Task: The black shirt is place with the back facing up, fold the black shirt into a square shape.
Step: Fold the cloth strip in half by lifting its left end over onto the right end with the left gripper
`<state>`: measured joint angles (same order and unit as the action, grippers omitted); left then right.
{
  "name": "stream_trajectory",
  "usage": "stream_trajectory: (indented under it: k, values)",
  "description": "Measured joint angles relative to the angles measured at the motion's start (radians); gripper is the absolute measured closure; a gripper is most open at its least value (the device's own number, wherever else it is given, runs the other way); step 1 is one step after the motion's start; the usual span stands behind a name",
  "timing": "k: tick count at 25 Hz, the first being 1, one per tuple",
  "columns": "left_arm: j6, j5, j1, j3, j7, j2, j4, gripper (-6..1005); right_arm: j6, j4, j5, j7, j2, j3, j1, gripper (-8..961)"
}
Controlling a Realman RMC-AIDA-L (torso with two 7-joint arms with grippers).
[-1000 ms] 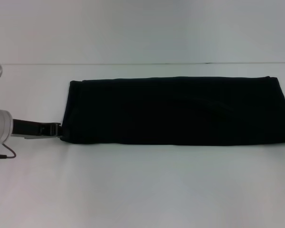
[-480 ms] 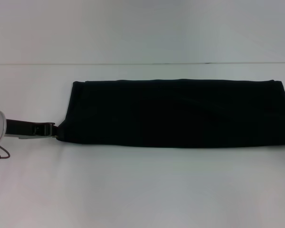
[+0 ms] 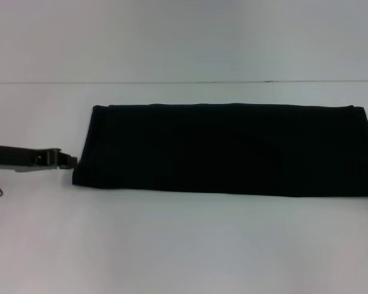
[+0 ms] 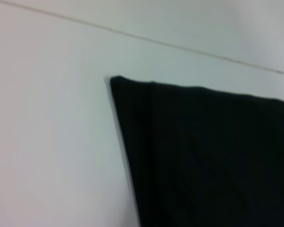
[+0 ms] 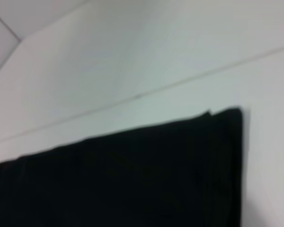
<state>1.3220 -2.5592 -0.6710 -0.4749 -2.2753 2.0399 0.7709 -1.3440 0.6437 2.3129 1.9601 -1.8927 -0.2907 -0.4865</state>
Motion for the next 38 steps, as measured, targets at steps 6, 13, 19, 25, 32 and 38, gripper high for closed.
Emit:
stream_trajectory:
  k: [6,13,19,25,32,38]
  values:
    - [0.118,0.001,0.01,0.089,-0.022,-0.01,0.072,879,-0.141,0.086,-0.05,-0.033,-0.009,0.07,0.006,648]
    - [0.316,-0.065,-0.001,0.084,-0.178,-0.028,0.063,608,-0.145,0.057,-0.076,-0.079,-0.018,0.029,-0.06,323]
    - [0.303,-0.09,-0.045,0.088,-0.335,-0.045,-0.021,451,-0.112,0.054,-0.076,-0.073,-0.022,-0.006,-0.125,150]
    - [0.245,-0.087,-0.083,0.093,-0.433,-0.06,-0.111,219,-0.102,0.054,-0.083,-0.082,-0.024,-0.017,-0.161,123]
    - [0.194,-0.086,-0.093,0.098,-0.476,-0.064,-0.151,114,-0.112,0.054,-0.084,-0.104,-0.025,-0.111,-0.17,109]
    - [0.121,-0.096,-0.092,0.093,-0.512,-0.061,-0.2,113,-0.124,0.055,-0.085,-0.127,-0.029,-0.146,-0.181,69]
